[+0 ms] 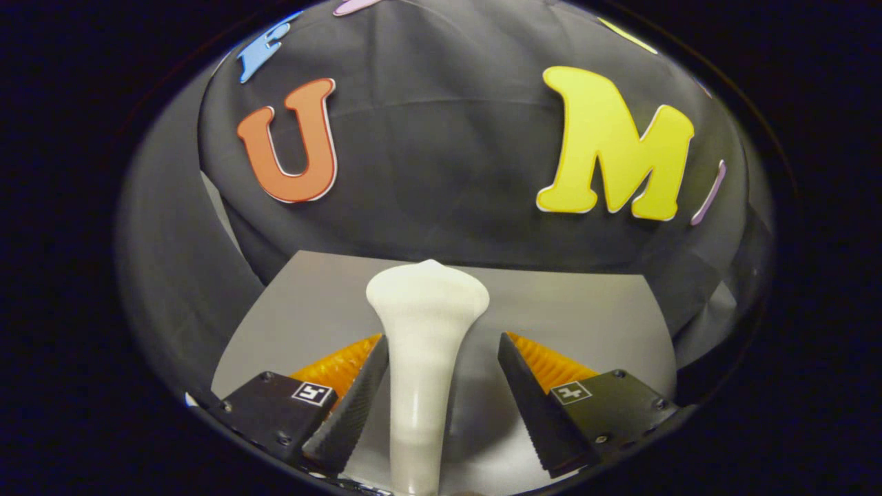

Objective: Iron the clothes twice with a garment steamer, once on the left side and once on the right side.

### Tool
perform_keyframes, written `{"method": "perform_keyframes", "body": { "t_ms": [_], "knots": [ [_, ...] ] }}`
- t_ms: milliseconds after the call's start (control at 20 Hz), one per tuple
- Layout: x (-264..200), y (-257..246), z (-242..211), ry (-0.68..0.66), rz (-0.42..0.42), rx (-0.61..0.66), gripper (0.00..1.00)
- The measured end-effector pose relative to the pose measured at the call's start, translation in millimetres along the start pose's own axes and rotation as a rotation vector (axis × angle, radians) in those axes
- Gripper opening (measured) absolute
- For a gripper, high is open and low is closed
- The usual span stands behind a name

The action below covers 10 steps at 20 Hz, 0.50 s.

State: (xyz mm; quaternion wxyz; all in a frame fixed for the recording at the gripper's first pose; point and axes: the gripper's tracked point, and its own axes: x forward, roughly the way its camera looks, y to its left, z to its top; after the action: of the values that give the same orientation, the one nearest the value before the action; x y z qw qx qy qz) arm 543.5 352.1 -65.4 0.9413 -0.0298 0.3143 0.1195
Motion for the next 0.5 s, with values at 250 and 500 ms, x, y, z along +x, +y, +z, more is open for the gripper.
{"method": "perform_keyframes", "body": {
  "t_ms": [250, 500],
  "knots": [
    [13.6, 10.7, -11.2, 0.109, 0.006, -0.028, 0.81],
    [17.4, 7.4, -12.6, 0.143, -0.020, -0.028, 0.67]
  ]
}}
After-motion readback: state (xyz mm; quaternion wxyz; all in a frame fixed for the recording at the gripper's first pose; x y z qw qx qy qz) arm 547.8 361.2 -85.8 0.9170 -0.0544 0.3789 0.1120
